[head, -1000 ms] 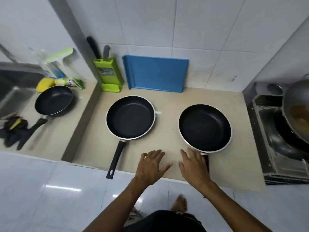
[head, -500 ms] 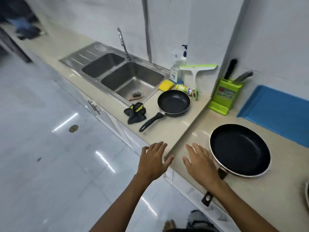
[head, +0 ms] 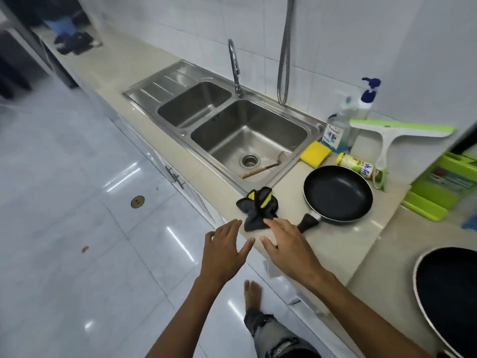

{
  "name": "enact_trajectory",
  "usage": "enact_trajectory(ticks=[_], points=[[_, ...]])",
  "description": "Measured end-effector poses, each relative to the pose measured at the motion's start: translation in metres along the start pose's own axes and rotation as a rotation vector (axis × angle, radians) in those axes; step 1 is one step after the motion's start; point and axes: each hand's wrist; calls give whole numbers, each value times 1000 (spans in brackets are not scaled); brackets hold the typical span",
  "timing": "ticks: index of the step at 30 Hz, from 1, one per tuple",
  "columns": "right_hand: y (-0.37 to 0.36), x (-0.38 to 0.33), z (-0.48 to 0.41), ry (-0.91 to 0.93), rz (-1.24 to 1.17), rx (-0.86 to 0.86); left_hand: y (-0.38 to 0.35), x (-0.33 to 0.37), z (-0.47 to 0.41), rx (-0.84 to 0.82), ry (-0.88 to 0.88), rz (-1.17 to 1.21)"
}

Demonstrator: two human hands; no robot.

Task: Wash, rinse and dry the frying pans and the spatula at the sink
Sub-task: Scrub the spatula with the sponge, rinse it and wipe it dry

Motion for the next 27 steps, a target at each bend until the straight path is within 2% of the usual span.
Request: enact_trajectory(ticks=[3,10,13,16,21,24,27], points=[[3,-23,-54,-105,-168,-77,7,-40,-49,-50,-19,27],[8,-71,-174,-385,-479,-110,26,-128,-180,-179,-97,-3],[10,-83,-214,-467,-507,-95,25,-149,-220,-200,-130,6],[6,-87,-257,-549,-565,-44,18,-162,-258,-296,-179,6],[-12,-94,-325,-761,-629,55,-7,-201,-319,-493,-337,-53],[-29,-99,-358,-894,-717,108,-11,-239,-351,-633,-489,-132],[-57,-99,-384,-1013,-688,97,-5,-272,-371,-706,-576,-192]])
Point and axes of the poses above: each hand's wrist, its own z-axis away from the middle knuckle, its own y-axis out of the back of the hand, x = y × z, and after that the axes turned 15 degrees about -y, right-handed
